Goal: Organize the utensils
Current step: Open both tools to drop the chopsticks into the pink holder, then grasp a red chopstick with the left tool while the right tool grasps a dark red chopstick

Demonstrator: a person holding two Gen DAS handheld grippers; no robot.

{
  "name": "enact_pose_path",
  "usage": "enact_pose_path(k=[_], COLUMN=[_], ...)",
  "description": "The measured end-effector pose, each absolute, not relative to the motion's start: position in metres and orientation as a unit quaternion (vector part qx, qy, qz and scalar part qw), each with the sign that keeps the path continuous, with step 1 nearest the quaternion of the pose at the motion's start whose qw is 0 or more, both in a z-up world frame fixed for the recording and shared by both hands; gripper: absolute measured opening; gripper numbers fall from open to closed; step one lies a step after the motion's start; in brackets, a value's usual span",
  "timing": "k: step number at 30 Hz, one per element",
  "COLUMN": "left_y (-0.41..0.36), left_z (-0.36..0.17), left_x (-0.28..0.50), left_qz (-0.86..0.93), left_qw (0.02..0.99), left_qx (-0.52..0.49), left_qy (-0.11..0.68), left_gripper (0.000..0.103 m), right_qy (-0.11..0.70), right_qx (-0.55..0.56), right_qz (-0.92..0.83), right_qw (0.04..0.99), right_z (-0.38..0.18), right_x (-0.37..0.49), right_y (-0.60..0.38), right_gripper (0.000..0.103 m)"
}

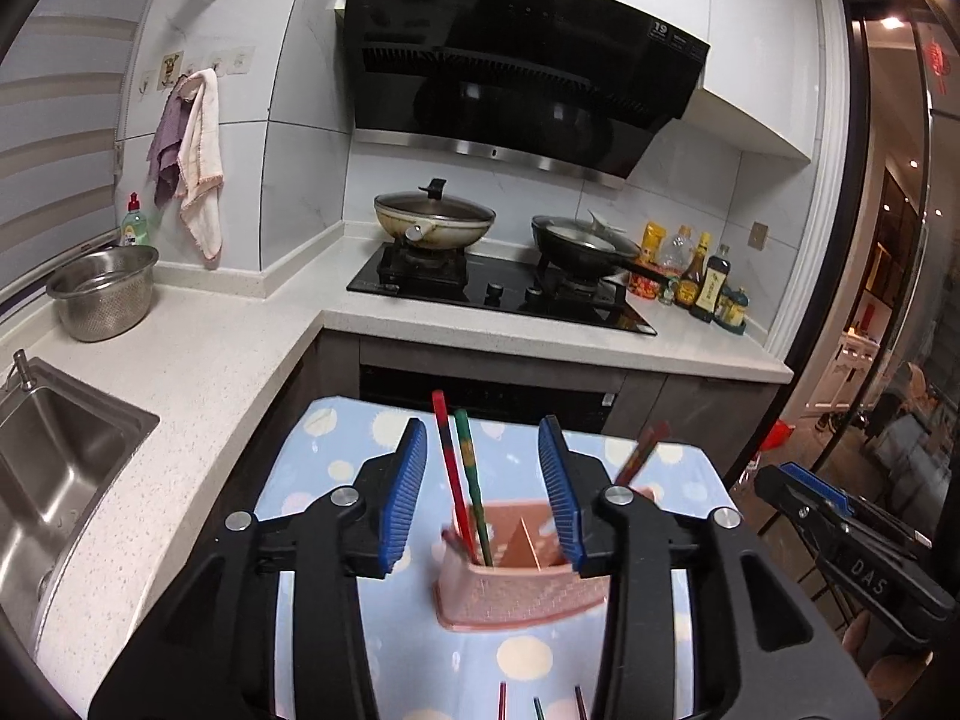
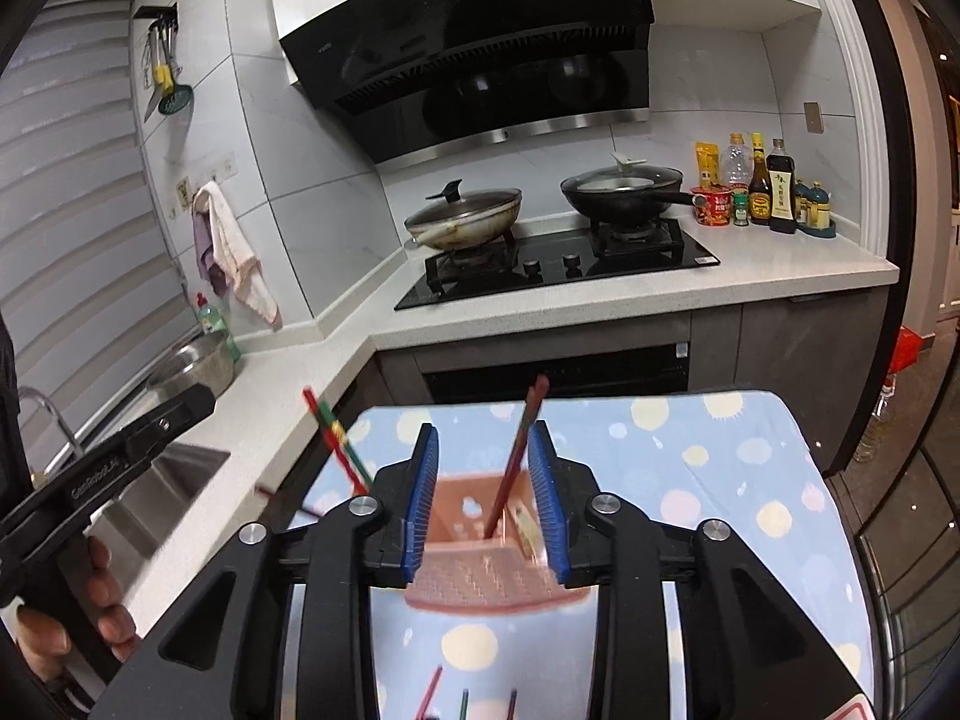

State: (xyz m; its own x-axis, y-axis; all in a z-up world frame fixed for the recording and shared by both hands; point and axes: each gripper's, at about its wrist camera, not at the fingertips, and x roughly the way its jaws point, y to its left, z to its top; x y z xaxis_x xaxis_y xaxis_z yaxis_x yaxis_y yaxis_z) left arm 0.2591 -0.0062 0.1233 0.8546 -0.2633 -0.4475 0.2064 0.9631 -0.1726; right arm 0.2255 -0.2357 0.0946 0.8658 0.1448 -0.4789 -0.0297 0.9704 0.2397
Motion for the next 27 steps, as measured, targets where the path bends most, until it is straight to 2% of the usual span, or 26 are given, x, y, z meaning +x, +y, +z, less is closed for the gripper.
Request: enact_pose_path(k=[15, 27], left_y=[-0.014, 0.001], left_z=[0.063, -0.025], left_x=[0.175, 0.119], left_qz=[-0.129, -0.114], left_qw=[0.941, 0.906], left_qx=[-0.043, -0.047], left_qy=[0.31, 0.405], left_gripper=[0.042, 0.043], right_qy=[0.326, 0.42], right_qx=[0.121, 0.095], right_qz=[0.034, 0.036], right_qw=[0.937, 0.902], right_z=[0.027, -0.058], right_x=[0.12, 0.065], right_y=[-0.224, -0.204], right_gripper=[0.036, 0.036])
